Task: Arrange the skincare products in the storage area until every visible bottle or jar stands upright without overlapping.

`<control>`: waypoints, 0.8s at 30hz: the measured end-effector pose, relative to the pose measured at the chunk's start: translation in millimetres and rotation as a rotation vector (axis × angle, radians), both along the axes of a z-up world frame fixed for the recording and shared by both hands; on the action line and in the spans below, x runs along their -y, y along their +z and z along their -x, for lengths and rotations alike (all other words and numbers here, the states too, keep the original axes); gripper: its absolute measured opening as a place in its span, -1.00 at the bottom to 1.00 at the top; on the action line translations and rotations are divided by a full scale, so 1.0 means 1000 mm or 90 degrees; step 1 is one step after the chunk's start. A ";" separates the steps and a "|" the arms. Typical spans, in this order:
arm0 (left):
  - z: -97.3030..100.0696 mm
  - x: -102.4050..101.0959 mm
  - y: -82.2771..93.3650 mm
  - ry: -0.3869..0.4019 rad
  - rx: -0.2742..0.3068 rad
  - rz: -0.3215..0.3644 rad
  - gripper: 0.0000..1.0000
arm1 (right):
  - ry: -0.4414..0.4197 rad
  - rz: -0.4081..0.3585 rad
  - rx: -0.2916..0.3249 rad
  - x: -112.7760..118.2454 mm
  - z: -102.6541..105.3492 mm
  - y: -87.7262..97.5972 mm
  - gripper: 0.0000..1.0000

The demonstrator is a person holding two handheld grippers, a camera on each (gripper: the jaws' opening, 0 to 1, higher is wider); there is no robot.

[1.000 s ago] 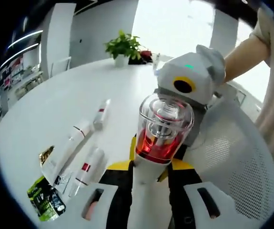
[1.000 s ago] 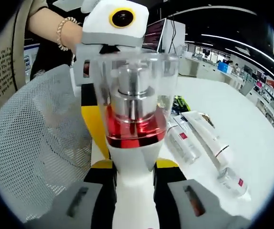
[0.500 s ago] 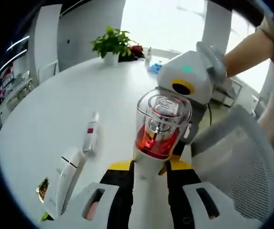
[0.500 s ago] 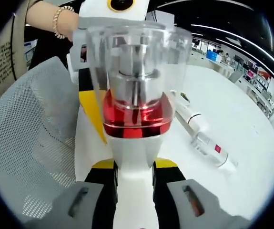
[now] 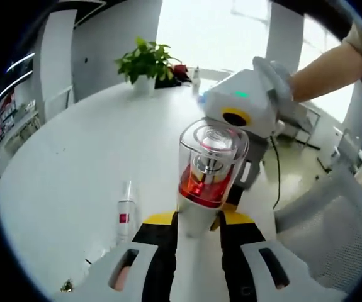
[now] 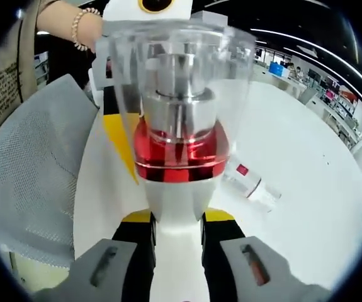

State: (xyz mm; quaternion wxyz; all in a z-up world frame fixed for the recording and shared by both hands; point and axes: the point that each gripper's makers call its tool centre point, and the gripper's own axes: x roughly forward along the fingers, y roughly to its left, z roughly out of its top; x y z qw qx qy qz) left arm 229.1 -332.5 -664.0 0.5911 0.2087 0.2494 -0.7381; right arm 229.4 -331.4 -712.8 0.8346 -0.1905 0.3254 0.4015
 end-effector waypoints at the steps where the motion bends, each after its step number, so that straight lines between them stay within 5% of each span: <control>1: -0.001 0.004 0.000 -0.001 0.000 0.001 -0.54 | 0.005 0.002 0.001 0.003 -0.001 0.000 -0.46; 11: -0.015 0.031 0.000 -0.007 0.006 0.010 -0.50 | 0.070 0.018 0.002 0.020 -0.018 0.000 -0.46; 24: -0.024 0.034 0.004 -0.012 0.004 0.011 -0.50 | 0.051 0.011 0.000 0.026 -0.030 -0.002 -0.46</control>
